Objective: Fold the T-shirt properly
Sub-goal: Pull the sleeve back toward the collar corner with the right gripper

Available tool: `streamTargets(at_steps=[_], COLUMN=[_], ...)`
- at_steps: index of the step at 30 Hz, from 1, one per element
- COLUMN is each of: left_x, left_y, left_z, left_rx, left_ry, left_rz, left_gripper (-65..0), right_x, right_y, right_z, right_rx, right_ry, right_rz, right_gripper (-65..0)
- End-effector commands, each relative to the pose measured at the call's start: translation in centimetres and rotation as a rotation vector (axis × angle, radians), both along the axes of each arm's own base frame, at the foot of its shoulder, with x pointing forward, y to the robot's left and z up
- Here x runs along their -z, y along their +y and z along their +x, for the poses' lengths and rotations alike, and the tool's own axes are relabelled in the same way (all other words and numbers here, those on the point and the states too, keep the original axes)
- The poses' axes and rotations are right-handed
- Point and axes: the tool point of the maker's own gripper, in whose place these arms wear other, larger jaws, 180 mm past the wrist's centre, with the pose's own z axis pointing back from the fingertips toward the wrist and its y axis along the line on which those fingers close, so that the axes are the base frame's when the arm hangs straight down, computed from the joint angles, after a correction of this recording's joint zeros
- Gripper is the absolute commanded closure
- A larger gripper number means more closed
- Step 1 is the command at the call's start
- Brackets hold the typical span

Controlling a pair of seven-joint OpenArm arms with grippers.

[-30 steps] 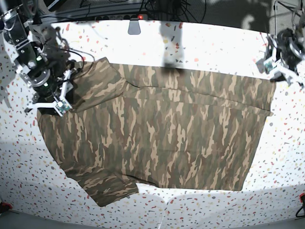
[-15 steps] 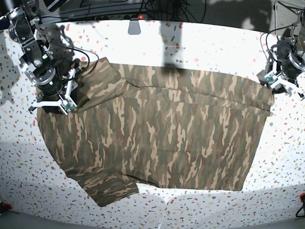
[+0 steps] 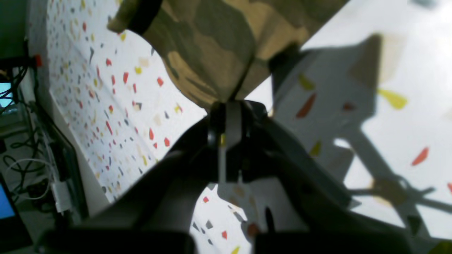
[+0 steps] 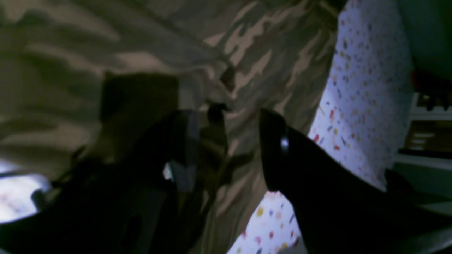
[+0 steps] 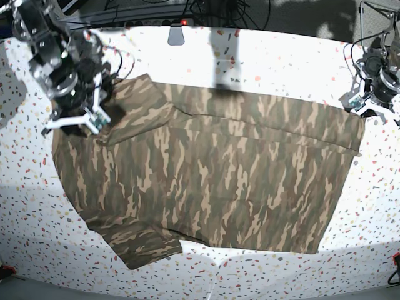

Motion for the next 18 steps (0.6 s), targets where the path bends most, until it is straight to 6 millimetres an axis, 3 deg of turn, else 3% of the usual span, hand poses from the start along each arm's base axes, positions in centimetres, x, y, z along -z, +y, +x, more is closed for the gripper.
streamTargets(at_steps=[1, 6, 18], left_x=[-0.5, -0.5, -0.5], left_y=[0.9, 0.9, 0.9], left_z=[0.2, 0.2, 0.3], left_rx=[0.000, 0.000, 0.001], left_ry=[0.000, -0.001, -0.002], left_rz=[0.031, 0.031, 0.030], left_gripper=[0.0, 0.0, 0.0], right_x=[-1.5, -2.1, 1.4], right_y=[0.2, 1.6, -0.6], right_z=[0.3, -2.4, -9.6], right_rx=[-0.017, -0.051, -0.098], right_ry=[-0.043, -0.020, 0.193], right_rz=[-0.017, -0.045, -0.234], right_gripper=[-28.2, -28.2, -28.2])
